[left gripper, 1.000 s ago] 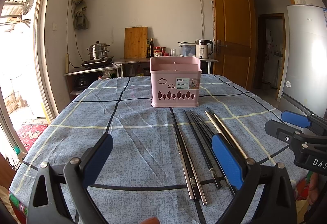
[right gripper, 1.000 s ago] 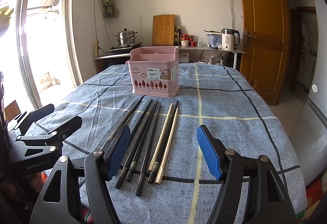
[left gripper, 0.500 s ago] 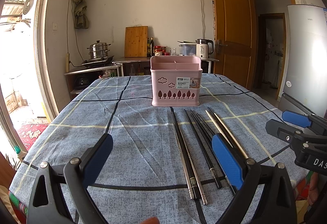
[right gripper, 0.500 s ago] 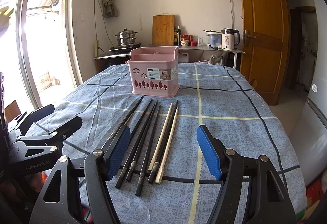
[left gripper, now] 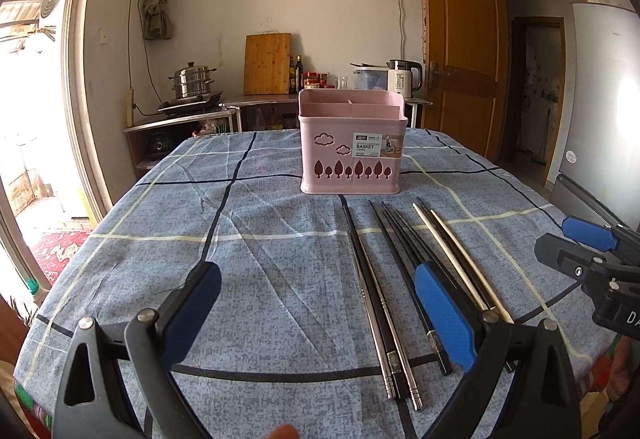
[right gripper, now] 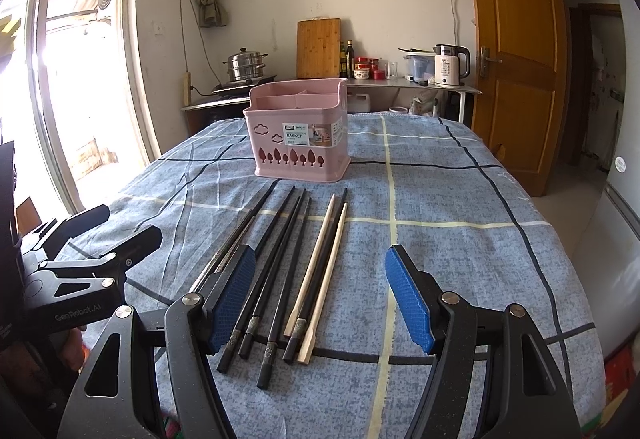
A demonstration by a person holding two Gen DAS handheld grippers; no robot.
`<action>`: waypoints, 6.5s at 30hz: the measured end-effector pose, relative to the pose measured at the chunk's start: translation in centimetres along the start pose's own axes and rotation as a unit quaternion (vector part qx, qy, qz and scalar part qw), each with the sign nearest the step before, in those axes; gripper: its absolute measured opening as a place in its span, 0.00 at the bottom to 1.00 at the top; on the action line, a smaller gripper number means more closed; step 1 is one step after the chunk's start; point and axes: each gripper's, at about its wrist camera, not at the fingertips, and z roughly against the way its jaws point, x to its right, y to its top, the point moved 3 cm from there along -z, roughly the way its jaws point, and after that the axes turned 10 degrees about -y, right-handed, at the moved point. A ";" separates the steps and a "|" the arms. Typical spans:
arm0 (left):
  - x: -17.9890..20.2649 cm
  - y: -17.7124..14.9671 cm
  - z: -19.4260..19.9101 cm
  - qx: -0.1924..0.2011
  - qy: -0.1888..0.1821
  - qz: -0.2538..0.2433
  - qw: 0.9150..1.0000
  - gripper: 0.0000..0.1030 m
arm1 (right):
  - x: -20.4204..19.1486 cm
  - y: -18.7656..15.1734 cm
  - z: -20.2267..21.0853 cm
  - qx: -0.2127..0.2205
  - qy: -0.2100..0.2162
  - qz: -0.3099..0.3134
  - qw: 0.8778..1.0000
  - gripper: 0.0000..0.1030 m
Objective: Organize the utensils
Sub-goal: 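Lower the left gripper onto a black chopstick and close while the right gripper grasps black chopsticks, then lift the black chopstick with the left gripper while the right gripper lifts its black chopsticks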
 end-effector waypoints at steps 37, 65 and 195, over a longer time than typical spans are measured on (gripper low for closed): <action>-1.5 4.5 -17.0 -0.210 -0.105 0.023 0.972 0.34 | 0.5 5.9 -17.6 -0.172 0.029 0.008 0.985 0.22; -0.2 5.5 -19.8 -0.246 -0.104 0.003 0.964 0.06 | -0.4 6.4 -21.8 -0.217 0.029 0.013 0.976 0.04; -6.9 19.7 -3.1 -0.039 -0.163 0.012 0.986 0.04 | -9.0 12.1 -17.6 -0.131 0.112 0.202 0.964 0.04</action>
